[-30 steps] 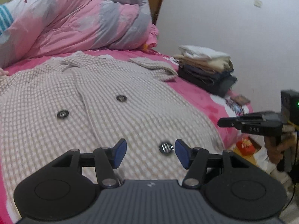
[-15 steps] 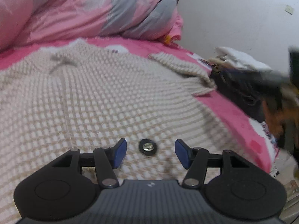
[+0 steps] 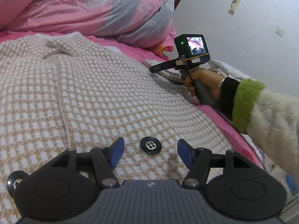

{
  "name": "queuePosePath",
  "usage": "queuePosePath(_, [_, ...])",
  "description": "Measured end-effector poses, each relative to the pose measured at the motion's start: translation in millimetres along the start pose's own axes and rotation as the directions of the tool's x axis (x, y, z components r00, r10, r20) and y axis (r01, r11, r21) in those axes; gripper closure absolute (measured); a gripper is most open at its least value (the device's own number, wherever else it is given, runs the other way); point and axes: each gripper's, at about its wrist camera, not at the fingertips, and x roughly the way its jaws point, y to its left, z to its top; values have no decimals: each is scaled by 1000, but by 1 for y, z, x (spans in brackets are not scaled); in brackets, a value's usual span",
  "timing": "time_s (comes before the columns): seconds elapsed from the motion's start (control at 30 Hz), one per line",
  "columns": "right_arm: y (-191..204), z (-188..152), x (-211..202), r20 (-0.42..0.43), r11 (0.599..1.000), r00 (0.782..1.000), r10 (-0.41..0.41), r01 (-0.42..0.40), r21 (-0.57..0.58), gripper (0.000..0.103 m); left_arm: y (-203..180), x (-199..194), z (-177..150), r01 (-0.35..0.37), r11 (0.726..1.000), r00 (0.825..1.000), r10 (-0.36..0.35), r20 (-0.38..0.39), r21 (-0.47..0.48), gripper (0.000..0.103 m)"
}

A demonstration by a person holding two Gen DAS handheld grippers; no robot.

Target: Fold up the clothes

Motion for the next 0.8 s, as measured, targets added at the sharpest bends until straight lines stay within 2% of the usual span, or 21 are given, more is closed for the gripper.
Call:
queuePosePath(0.07, [-10,2,2,-1,997,1000,-13,13,75,81,3,0,0,8,1000,1000,-8,4,-8,39])
queuePosePath(0.13, [-22,4,-1,9,986,999,-46,44,161,87,5,1,1,12,1000,1000,-12,6,-11,39])
queuePosePath(0.23, [-37,11,-21,69,967,993,-91,72,243,89,8,3,2,18,1000,1000,-18,8,-17,39])
queuePosePath(0.3, [-46,18,-54,175,952,984,-27,-28,306,90,11,3,3,28,999,1000,-28,11,-29,39])
queuePosePath(0.33, [-49,20,-76,244,941,970,26,-106,321,90,13,2,3,34,999,999,-34,14,-37,39])
queuePosePath(0.4, [-52,21,-127,387,912,909,152,-280,299,90,17,1,3,49,997,999,-48,19,-56,39])
queuePosePath(0.5, [-47,8,-202,527,848,777,345,-499,180,90,23,1,4,73,994,997,-70,28,-87,40])
queuePosePath(0.63, [-33,-39,-285,552,723,592,587,-690,-28,89,35,-1,5,102,984,994,-96,45,-145,42])
queuePosePath(0.67, [-28,-54,-300,534,694,560,633,-717,-70,89,40,-2,6,113,979,993,-105,51,-168,43])
queuePosePath(0.73, [-22,-90,-322,480,655,536,694,-747,-113,88,51,-3,6,140,964,990,-129,65,-227,46])
queuePosePath(0.77, [-19,-108,-329,448,638,534,717,-762,-114,86,58,-3,7,158,952,987,-143,73,-262,47])
queuePosePath(0.8, [-17,-125,-330,408,622,541,735,-778,-90,85,65,-3,7,173,940,985,-157,79,-294,48])
